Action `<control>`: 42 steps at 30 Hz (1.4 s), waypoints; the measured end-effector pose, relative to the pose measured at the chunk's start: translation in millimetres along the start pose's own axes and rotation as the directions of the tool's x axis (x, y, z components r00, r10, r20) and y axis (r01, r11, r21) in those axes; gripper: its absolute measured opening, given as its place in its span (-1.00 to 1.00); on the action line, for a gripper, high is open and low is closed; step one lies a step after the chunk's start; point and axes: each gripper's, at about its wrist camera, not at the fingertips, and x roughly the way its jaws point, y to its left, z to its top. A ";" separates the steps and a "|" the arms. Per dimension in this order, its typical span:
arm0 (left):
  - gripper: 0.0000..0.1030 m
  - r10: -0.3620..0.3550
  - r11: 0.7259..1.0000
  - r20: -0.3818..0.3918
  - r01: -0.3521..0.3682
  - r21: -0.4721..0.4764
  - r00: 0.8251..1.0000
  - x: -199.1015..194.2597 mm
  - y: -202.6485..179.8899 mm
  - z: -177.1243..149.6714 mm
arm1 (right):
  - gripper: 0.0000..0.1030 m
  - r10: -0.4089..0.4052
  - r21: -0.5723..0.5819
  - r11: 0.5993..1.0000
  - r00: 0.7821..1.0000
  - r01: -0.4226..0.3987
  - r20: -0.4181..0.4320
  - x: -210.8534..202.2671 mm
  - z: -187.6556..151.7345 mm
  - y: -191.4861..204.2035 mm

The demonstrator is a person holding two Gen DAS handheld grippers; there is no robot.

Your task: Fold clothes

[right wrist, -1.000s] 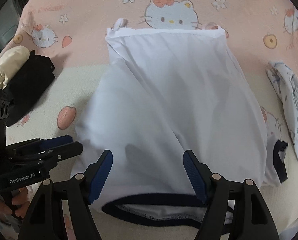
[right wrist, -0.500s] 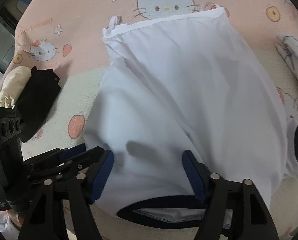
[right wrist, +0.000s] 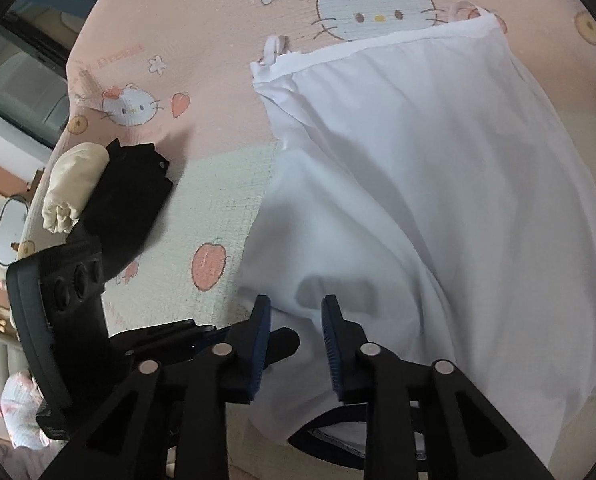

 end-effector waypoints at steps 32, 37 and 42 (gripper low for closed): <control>-0.22 0.140 0.986 -0.012 -0.140 -0.086 0.990 -20.9 11.1 3.9 | -0.61 -0.227 -0.165 0.966 0.959 0.199 -0.170 32.9 32.2 -31.5; -0.22 0.067 0.985 0.015 -0.064 -0.161 0.998 -18.8 24.0 19.4 | -0.61 -0.231 -0.120 0.970 0.957 0.213 -0.174 30.6 32.1 -47.1; -0.22 0.006 0.984 0.029 -0.001 -0.180 1.000 -6.9 26.1 31.1 | -0.61 -0.233 -0.112 0.970 0.959 0.217 -0.158 28.1 30.7 -47.6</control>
